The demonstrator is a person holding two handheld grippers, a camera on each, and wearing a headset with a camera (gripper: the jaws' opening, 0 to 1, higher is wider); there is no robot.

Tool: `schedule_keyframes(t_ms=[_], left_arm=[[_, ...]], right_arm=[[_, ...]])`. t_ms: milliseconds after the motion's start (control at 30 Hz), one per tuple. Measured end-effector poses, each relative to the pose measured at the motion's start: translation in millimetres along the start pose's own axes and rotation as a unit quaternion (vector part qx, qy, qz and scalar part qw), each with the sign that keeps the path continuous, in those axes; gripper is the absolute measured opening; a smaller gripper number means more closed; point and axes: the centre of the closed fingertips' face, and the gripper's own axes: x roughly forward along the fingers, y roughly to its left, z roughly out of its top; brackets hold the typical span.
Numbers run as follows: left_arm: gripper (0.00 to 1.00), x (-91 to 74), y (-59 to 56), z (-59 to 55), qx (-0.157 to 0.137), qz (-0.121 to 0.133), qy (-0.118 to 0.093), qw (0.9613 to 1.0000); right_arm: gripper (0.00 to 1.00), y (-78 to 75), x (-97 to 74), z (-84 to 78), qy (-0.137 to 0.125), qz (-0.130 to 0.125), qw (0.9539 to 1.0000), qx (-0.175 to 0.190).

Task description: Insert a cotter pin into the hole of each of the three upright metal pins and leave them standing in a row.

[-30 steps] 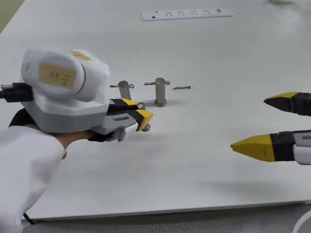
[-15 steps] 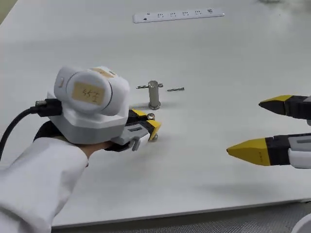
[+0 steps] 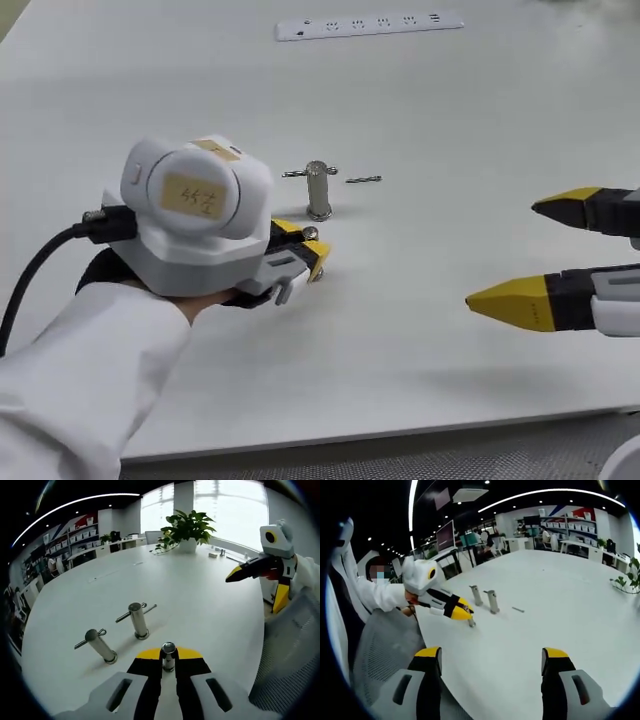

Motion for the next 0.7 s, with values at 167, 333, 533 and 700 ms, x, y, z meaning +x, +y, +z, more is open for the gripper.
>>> schedule_keyframes(t_ms=[167,333,533,700], left_arm=[[0.06,-0.4,-1.0,-0.3,0.003,0.006,-0.006,1.0000],[0.07,-1.1,-4.0,-1.4,-0.008,0.002,-0.004,1.0000],[0.34,-6.5,-6.2,-4.4,0.001,-0.007,0.003,1.0000],[0.40,-18.9,-7.3,-3.9,0.006,-0.032,0.002,0.9995]], right_arm=[[0.79,0.0,0.7,-1.7,0.001,0.000,1.0000,0.000],[0.80,2.1,0.3,-3.5,0.002,0.002,1.0000,0.001],[0.80,1.7,-0.9,-4.6,0.002,0.001,1.0000,0.003],[0.79,1.1,-1.3,-7.0,0.006,0.000,1.0000,0.002]])
